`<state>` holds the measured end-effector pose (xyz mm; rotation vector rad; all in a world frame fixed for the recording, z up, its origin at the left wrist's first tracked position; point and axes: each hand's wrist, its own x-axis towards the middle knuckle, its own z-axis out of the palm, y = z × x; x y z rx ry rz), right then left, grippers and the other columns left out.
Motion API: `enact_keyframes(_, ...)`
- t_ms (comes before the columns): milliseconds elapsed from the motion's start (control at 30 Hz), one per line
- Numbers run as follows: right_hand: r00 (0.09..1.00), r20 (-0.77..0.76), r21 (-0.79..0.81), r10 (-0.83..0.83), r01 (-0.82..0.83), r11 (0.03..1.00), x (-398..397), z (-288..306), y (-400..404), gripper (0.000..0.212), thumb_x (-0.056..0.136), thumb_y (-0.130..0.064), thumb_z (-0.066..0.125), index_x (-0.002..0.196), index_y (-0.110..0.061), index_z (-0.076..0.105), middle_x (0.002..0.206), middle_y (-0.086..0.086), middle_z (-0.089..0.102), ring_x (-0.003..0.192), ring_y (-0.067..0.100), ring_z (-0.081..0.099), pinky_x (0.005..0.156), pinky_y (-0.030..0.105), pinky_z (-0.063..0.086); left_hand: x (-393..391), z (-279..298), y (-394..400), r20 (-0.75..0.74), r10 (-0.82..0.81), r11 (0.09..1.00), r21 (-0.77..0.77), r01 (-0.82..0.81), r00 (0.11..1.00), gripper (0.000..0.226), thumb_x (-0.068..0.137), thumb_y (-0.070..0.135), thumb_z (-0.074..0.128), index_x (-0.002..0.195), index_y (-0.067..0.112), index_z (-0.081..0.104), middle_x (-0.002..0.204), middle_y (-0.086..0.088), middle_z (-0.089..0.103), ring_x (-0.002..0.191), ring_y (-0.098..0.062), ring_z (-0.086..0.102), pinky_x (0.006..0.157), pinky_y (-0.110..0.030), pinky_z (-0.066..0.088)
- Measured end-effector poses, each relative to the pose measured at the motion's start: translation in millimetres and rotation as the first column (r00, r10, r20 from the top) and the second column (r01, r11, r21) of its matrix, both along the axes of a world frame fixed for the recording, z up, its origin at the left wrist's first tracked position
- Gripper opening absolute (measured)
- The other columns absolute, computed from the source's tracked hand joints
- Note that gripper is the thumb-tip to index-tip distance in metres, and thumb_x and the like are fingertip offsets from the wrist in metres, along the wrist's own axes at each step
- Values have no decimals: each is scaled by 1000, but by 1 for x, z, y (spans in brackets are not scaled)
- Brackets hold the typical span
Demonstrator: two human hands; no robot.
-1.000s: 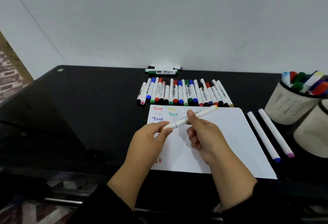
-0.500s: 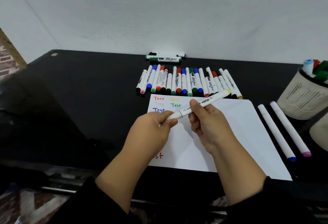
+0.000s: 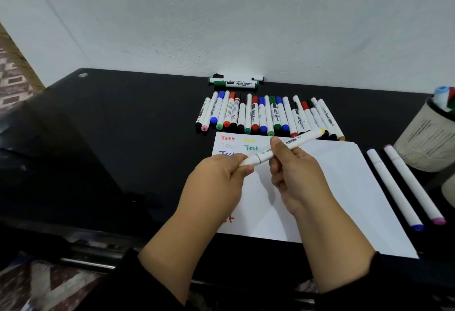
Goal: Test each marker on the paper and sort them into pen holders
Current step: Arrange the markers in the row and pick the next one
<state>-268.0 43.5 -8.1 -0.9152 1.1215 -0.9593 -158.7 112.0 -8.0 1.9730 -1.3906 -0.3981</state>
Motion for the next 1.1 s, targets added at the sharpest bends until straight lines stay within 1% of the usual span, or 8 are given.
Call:
enact_keyframes(100,989,36,53,-140,138,989,-5,2,-8,24,90,-27,63,72,-14,55,47,-3,43,39,7,30,36,16,26,4,1,5,113,-1,997,-81,10,994,36,95,34,48,129,23,57,116,8,60,103,-6,47,74,-17,32)
enact_keyframes(200,965,73,90,-252,245,965,-20,9,-22,22,92,-25,61,73,-15,55,46,-4,43,37,5,30,36,15,25,18,2,10,32,81,990,-118,-77,996,37,95,35,48,130,26,55,105,11,59,94,-5,48,74,-17,34)
enact_keyframes(300,980,59,62,-188,184,981,-21,8,-23,21,92,-26,60,75,-15,56,45,-5,44,39,6,31,40,17,27,25,-3,8,20,107,994,-38,-106,994,38,95,38,45,131,29,53,90,15,52,80,-3,47,61,-12,33)
enact_keyframes(433,986,50,56,-160,158,986,-16,5,-18,19,93,-27,60,79,-15,59,49,-3,53,45,8,38,44,19,31,27,-8,1,-32,110,994,22,-110,993,39,95,41,45,132,30,52,113,11,57,92,-3,49,64,-8,32)
enact_keyframes(567,991,46,7,-128,127,992,-13,5,-22,13,95,-28,56,90,-17,61,60,4,65,49,10,47,42,19,33,33,-9,-5,-64,113,993,43,-110,992,40,94,43,47,132,32,52,124,10,57,97,-4,50,68,-16,36)
enact_keyframes(733,989,-128,-152,-74,54,987,-3,8,-34,11,90,-23,64,93,-13,63,64,4,63,51,10,48,46,21,38,41,-11,-11,-128,123,992,32,-120,984,38,94,43,46,130,32,54,119,10,60,102,-9,55,79,-22,42)
enact_keyframes(867,955,-255,-290,-153,76,954,9,1,-44,18,87,-24,67,97,-10,60,63,0,62,48,4,52,54,22,44,43,-10,-15,-183,114,993,33,-110,977,38,94,43,47,130,33,54,122,12,60,105,-6,54,80,-20,39)
enact_keyframes(1100,932,-334,-432,-137,-22,902,15,-21,-41,12,89,-25,64,90,-17,55,69,-4,62,46,-7,54,49,6,41,53,-12,-16,-235,122,992,48,-114,964,35,92,41,52,127,33,56,111,17,59,85,3,49,64,-9,32)
